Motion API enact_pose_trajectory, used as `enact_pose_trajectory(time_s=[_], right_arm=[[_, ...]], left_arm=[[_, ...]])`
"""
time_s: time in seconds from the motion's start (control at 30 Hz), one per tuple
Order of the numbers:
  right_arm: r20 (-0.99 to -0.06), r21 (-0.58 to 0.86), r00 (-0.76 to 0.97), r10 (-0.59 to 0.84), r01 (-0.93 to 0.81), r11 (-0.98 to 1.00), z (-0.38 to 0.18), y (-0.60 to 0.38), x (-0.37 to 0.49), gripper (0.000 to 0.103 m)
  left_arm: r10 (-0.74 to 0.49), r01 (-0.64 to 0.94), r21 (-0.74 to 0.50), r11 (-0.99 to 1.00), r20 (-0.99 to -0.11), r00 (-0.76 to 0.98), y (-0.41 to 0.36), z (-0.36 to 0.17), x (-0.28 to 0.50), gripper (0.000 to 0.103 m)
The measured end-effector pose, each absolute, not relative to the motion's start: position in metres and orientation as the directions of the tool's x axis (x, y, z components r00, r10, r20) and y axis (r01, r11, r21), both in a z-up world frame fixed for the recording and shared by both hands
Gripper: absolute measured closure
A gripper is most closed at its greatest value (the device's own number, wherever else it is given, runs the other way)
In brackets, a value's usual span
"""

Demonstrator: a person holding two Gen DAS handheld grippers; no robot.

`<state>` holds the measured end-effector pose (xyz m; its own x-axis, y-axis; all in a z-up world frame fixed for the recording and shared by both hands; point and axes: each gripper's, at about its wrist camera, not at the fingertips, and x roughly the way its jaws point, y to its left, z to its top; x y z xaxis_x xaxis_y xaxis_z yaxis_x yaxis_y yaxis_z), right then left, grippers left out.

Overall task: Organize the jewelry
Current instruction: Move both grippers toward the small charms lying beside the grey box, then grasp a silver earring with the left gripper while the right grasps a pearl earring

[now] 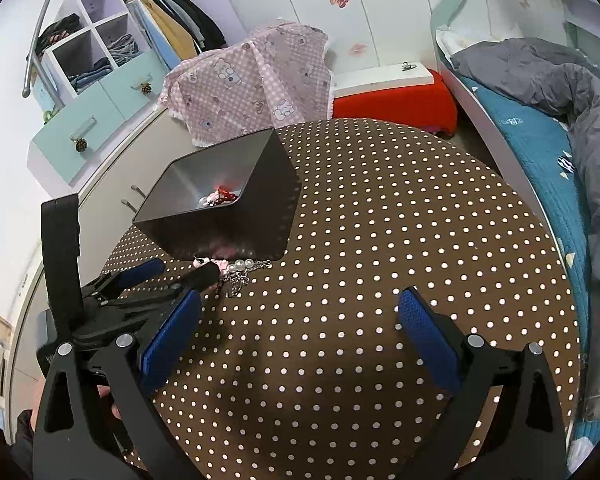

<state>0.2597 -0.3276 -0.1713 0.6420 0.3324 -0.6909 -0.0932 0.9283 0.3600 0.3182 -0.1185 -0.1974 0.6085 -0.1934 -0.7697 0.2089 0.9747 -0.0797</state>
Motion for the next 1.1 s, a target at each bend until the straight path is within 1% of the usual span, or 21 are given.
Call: enact_pose_trajectory(time_s=[0.07, 0.13, 0.23, 0.3, 0.4, 0.53, 0.67, 0.7, 0.73, 0.77, 0.8, 0.83, 0.87, 0.93, 1.03, 1.07, 1.1], right_arm=[[-0.692, 0.359, 0.641, 0.332, -0.094, 0.929, -0.171, -0.329, 0.259, 0.008], [-0.695, 0.357, 0.636, 0.335, -0.099, 0.929, -0.173, -0.328, 0.260, 0.008], [-0.700, 0.359, 0.625, 0.345, -0.110, 0.927, -0.176, -0.322, 0.263, 0.008], [-0.702, 0.357, 0.618, 0.354, -0.124, 0.926, -0.179, -0.316, 0.265, 0.008], [-0.708, 0.345, 0.614, 0.349, -0.130, 0.930, -0.179, -0.306, 0.268, 0.008], [-0.709, 0.339, 0.617, 0.340, -0.125, 0.933, -0.178, -0.303, 0.267, 0.008], [-0.716, 0.338, 0.617, 0.325, -0.101, 0.936, -0.180, -0.309, 0.265, 0.008], [-0.717, 0.337, 0.618, 0.323, -0.099, 0.936, -0.180, -0.311, 0.264, 0.008], [-0.717, 0.336, 0.618, 0.323, -0.100, 0.936, -0.180, -0.311, 0.263, 0.008], [-0.717, 0.336, 0.618, 0.324, -0.102, 0.936, -0.180, -0.312, 0.263, 0.008], [-0.717, 0.334, 0.617, 0.324, -0.104, 0.937, -0.180, -0.310, 0.264, 0.008], [-0.717, 0.333, 0.616, 0.327, -0.110, 0.937, -0.180, -0.308, 0.265, 0.008], [-0.719, 0.330, 0.613, 0.328, -0.114, 0.937, -0.180, -0.306, 0.266, 0.008], [-0.725, 0.320, 0.605, 0.329, -0.128, 0.939, -0.183, -0.298, 0.270, 0.008], [-0.731, 0.291, 0.599, 0.328, -0.161, 0.943, -0.184, -0.281, 0.278, 0.010], [-0.735, 0.279, 0.594, 0.327, -0.174, 0.944, -0.185, -0.275, 0.281, 0.015], [-0.740, 0.271, 0.588, 0.327, -0.184, 0.945, -0.186, -0.270, 0.283, 0.023]], left_arm=[[-0.198, 0.203, -0.090, 0.975, -0.766, 0.612, -0.109, -0.197, 0.315, 0.012], [-0.211, 0.206, -0.105, 0.973, -0.765, 0.608, -0.099, -0.197, 0.310, 0.013], [-0.177, 0.188, -0.076, 0.979, -0.775, 0.606, -0.082, -0.200, 0.303, 0.014], [-0.202, 0.189, -0.107, 0.976, -0.767, 0.609, -0.073, -0.198, 0.302, 0.014], [-0.208, 0.218, -0.088, 0.972, -0.757, 0.620, -0.078, -0.194, 0.300, 0.014], [-0.262, 0.272, -0.112, 0.956, -0.744, 0.614, -0.094, -0.190, 0.301, 0.014], [-0.216, 0.268, -0.066, 0.961, -0.784, 0.582, -0.104, -0.202, 0.312, 0.016], [-0.220, 0.272, -0.064, 0.960, -0.775, 0.592, -0.104, -0.200, 0.312, 0.033], [-0.206, 0.271, -0.047, 0.962, -0.775, 0.598, -0.104, -0.200, 0.312, 0.044], [-0.206, 0.277, -0.040, 0.960, -0.772, 0.601, -0.103, -0.199, 0.311, 0.050], [-0.220, 0.284, -0.052, 0.957, -0.769, 0.601, -0.100, -0.199, 0.310, 0.066], [-0.234, 0.289, -0.065, 0.955, -0.767, 0.598, -0.095, -0.198, 0.308, 0.075], [-0.244, 0.294, -0.076, 0.953, -0.767, 0.594, -0.091, -0.199, 0.306, 0.077], [-0.271, 0.300, -0.107, 0.948, -0.764, 0.585, -0.078, -0.199, 0.302, 0.088], [-0.293, 0.299, -0.136, 0.945, -0.759, 0.581, -0.061, -0.199, 0.291, 0.088], [-0.292, 0.295, -0.138, 0.946, -0.758, 0.584, -0.055, -0.200, 0.288, 0.088], [-0.297, 0.295, -0.144, 0.945, -0.756, 0.583, -0.051, -0.200, 0.286, 0.088]])
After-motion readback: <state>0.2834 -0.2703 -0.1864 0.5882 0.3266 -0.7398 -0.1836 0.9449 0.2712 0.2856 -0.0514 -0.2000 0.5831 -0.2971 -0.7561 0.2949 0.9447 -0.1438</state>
